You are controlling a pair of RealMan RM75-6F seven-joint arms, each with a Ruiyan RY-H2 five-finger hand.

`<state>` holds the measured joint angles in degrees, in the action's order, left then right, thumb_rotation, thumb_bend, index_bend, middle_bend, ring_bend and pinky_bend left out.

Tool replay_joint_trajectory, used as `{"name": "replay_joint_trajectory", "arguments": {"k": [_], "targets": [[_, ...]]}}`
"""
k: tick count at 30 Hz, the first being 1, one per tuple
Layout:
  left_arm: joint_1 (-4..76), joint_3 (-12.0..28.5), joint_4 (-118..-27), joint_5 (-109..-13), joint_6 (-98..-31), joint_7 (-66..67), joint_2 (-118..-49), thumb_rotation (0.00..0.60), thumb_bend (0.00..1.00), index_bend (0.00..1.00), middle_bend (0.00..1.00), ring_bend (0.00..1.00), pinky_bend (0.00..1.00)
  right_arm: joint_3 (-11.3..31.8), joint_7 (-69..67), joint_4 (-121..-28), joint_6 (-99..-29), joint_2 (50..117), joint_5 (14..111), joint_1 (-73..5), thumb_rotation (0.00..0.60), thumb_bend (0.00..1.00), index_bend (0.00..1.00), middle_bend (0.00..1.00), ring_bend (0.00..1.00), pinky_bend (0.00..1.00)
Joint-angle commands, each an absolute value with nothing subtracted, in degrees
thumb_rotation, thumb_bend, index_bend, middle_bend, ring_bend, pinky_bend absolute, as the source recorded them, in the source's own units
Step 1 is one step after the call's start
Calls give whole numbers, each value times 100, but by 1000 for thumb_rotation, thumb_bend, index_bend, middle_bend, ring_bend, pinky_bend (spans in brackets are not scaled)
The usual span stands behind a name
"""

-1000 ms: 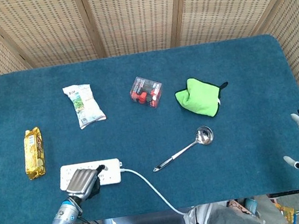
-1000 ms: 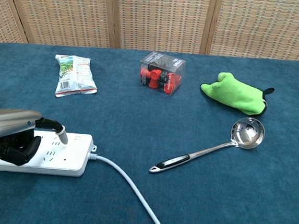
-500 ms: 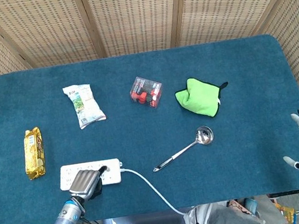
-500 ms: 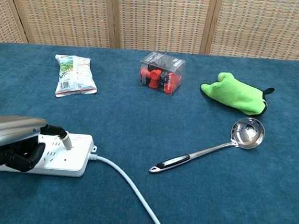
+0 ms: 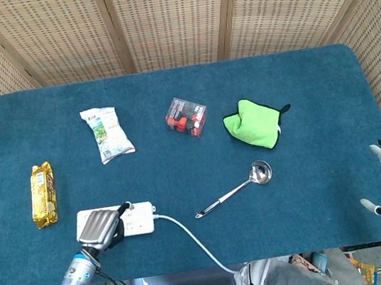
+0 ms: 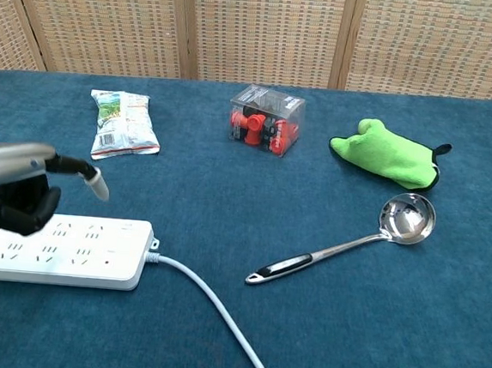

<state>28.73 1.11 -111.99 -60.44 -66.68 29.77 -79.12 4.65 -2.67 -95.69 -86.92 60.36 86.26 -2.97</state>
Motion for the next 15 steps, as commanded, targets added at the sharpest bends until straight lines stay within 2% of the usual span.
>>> {"name": "replay_joint_trajectory", "arguments": {"k": [1,2,3,4,5,6,8,12,15], "targets": [[2446,185,-11298,-7151,-7359,1992,-7226,600,121,170,829,881,916,456,-245,-9585,-8693,6036,8642,-297,600,0,0,0,0,0],[2376,138,-11284,-7289,-7407,1828,-7059,600,18,101,672,746,775,454,-236,-9588,-8693,6038,8644,-297,600,0,0,0,0,0],[2278,75,-11238,-7410,-7506,1754,-6828,600,0,40,469,561,576,454,-221,-9591,-8696,6041,8646,-298,600,0,0,0,0,0],[2202,35,-11213,-7452,-7603,1805,-6701,600,0,12,323,418,427,455,-212,-9597,-8696,6043,8645,-298,600,0,0,0,0,0],[2111,-1,-11163,-7475,-7748,1942,-6600,600,0,0,146,214,221,455,-209,-9605,-8695,6043,8644,-299,600,0,0,0,0,0],[1951,-55,-11074,-7516,-8009,2134,-6498,600,0,0,38,75,84,454,-208,-9618,-8695,6042,8645,-299,600,0,0,0,0,0],[1732,-134,-11044,-7571,-8281,2163,-6414,600,0,0,0,0,0,453,-193,-9627,-8701,6044,8643,-296,600,0,0,0,0,0],[1152,-244,-10736,-7770,-8969,1590,-6273,600,0,0,0,0,0,438,-177,-9651,-8750,6047,8685,-273,600,0,0,0,0,0],[943,-295,-10520,-7845,-9107,1279,-6218,600,0,0,0,0,0,426,-162,-9657,-8771,6050,8713,-264,600,0,0,0,0,0]]}}
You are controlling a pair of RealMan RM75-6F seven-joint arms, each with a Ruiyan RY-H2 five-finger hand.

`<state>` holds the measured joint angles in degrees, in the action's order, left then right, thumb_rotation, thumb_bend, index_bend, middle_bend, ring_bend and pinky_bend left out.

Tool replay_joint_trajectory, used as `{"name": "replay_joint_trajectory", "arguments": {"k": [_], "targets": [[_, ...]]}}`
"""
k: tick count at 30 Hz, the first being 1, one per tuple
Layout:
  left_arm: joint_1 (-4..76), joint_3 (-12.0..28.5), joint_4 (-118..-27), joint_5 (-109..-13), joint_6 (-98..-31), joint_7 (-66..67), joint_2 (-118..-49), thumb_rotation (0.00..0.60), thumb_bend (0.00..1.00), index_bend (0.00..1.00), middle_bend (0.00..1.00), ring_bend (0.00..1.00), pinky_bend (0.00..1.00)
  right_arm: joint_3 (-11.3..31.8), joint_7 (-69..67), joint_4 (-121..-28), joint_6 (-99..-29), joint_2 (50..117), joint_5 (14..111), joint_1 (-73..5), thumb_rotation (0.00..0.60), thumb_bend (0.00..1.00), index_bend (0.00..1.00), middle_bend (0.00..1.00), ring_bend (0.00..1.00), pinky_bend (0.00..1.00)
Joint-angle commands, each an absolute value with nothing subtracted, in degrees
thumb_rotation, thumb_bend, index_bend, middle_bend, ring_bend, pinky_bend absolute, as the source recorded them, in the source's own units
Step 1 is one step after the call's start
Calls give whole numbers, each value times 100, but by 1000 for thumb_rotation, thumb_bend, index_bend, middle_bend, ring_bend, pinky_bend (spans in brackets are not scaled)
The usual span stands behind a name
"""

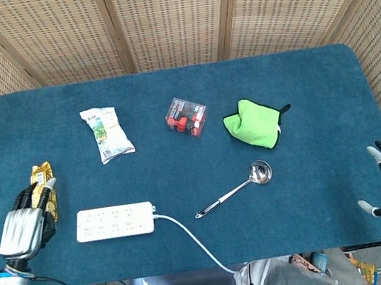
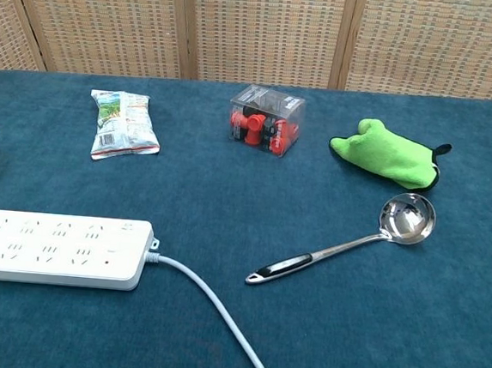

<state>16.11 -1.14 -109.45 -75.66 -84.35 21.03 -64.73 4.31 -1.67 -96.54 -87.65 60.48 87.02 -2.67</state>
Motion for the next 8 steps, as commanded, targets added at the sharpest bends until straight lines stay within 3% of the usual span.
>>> {"name": "replay_joint_trajectory", "arguments": {"k": [1,8], "targets": [[879,-309,-10429,-7887,-9138,1155,-6185,600,0,0,0,0,0,423,-155,-9659,-8774,6050,8724,-264,600,0,0,0,0,0],[688,-255,-10270,-8032,-9219,681,-6088,600,0,0,0,0,0,427,-111,-9684,-8777,6066,8733,-272,600,0,0,0,0,0]]}}
